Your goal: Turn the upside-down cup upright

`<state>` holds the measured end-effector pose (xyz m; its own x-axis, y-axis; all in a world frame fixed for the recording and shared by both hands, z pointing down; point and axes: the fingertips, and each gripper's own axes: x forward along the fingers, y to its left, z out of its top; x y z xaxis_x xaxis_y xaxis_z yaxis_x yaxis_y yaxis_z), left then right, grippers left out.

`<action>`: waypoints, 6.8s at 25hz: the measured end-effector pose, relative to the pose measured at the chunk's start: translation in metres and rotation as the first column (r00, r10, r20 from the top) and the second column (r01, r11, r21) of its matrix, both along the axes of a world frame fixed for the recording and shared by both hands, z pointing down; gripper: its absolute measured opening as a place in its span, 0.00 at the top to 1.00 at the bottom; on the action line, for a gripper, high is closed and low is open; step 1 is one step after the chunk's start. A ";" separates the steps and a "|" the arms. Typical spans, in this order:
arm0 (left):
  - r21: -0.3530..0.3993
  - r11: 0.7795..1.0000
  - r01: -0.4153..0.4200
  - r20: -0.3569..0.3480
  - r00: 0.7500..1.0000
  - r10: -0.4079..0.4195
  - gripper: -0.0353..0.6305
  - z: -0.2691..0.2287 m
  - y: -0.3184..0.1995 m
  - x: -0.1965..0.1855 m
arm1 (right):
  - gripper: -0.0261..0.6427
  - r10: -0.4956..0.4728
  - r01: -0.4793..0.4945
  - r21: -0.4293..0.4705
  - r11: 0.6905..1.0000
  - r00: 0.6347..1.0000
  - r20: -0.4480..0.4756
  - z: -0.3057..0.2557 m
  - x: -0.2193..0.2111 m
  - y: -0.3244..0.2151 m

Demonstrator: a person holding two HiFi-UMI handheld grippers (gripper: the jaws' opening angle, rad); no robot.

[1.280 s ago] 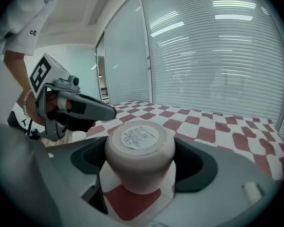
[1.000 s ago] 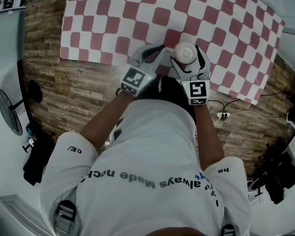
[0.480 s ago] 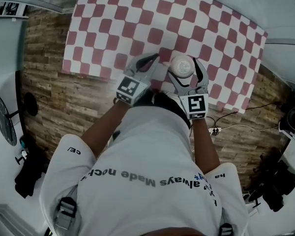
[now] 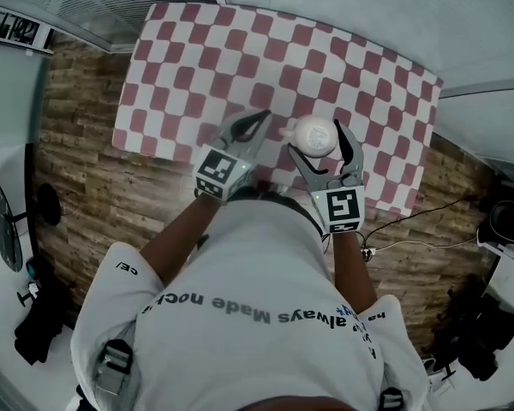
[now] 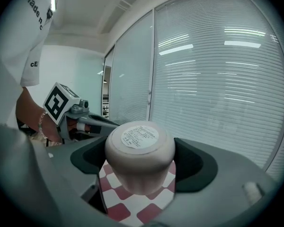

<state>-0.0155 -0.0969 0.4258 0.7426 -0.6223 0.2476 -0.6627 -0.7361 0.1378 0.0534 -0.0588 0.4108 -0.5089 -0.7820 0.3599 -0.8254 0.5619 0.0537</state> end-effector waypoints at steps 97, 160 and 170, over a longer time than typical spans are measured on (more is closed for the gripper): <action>0.026 0.814 -0.581 -0.270 0.779 0.565 0.88 -0.074 0.062 0.093 | 0.31 0.372 0.201 -0.349 0.915 -0.091 0.924 -0.027 0.058 -0.031; 0.085 0.744 -0.662 -0.259 0.707 0.659 0.91 -0.084 0.082 0.077 | 0.24 -0.226 0.296 -0.006 0.955 0.719 -0.658 -0.040 0.011 -0.001; 0.123 0.708 -0.695 -0.221 0.677 0.702 0.91 -0.087 0.093 0.078 | 0.24 -0.259 0.303 -0.046 0.952 0.717 -0.647 -0.031 0.008 0.003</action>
